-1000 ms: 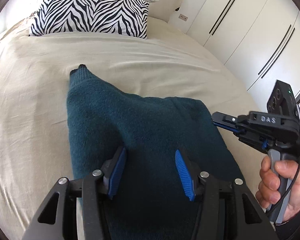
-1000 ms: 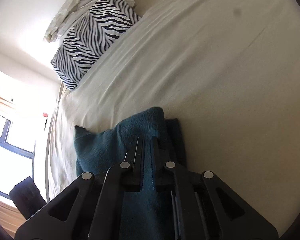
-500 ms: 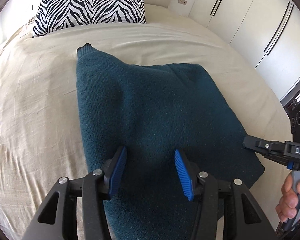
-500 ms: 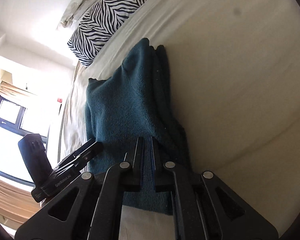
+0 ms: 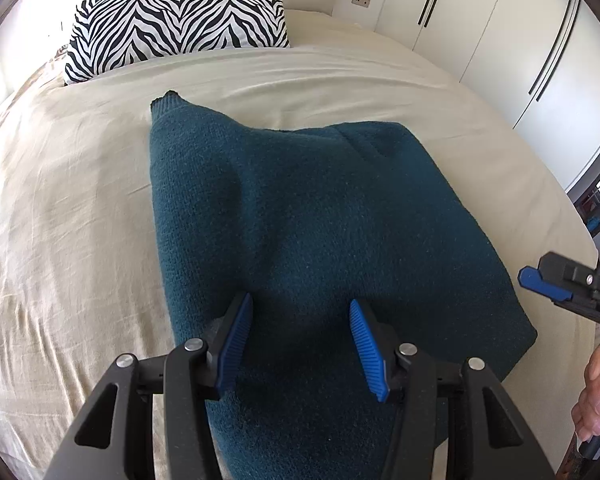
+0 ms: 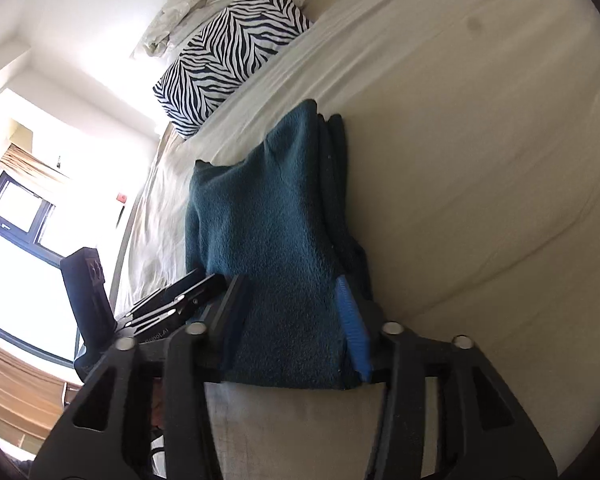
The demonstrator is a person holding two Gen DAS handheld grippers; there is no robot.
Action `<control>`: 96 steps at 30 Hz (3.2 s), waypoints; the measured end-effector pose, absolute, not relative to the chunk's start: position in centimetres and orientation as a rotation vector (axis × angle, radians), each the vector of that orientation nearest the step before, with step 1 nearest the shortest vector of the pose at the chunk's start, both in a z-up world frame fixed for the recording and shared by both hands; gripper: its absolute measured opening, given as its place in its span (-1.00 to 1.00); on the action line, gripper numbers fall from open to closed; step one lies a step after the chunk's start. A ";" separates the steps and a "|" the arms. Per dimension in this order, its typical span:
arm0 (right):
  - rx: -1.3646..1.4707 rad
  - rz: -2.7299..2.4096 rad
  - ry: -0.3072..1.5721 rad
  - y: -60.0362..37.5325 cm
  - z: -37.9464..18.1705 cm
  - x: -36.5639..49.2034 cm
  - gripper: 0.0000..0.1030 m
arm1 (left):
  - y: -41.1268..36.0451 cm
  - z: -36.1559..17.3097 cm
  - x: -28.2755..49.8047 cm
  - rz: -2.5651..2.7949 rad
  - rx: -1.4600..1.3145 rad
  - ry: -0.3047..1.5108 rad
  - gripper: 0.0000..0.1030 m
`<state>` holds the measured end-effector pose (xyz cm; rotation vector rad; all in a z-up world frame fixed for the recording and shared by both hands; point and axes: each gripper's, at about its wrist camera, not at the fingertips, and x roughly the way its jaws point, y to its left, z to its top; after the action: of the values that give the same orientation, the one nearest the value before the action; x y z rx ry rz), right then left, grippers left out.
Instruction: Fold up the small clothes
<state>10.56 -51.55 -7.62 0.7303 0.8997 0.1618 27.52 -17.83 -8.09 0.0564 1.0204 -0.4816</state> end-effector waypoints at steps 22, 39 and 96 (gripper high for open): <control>0.733 0.172 1.038 -51.9 -11.4 22.1 0.22 | -11.3 -10.0 31.0 -0.506 -0.354 1.161 0.27; 0.056 0.031 0.997 -38.8 -4.6 20.8 -0.61 | -12.2 -5.5 27.2 -0.454 -0.164 1.113 -0.24; 0.329 0.053 0.719 -24.0 -2.0 -0.6 0.06 | 6.2 1.3 -2.2 -0.150 -0.033 0.587 1.00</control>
<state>-0.58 -24.04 -1.96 0.3286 0.7191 0.0530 -2.19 6.23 1.32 -0.0332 0.5872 -0.1499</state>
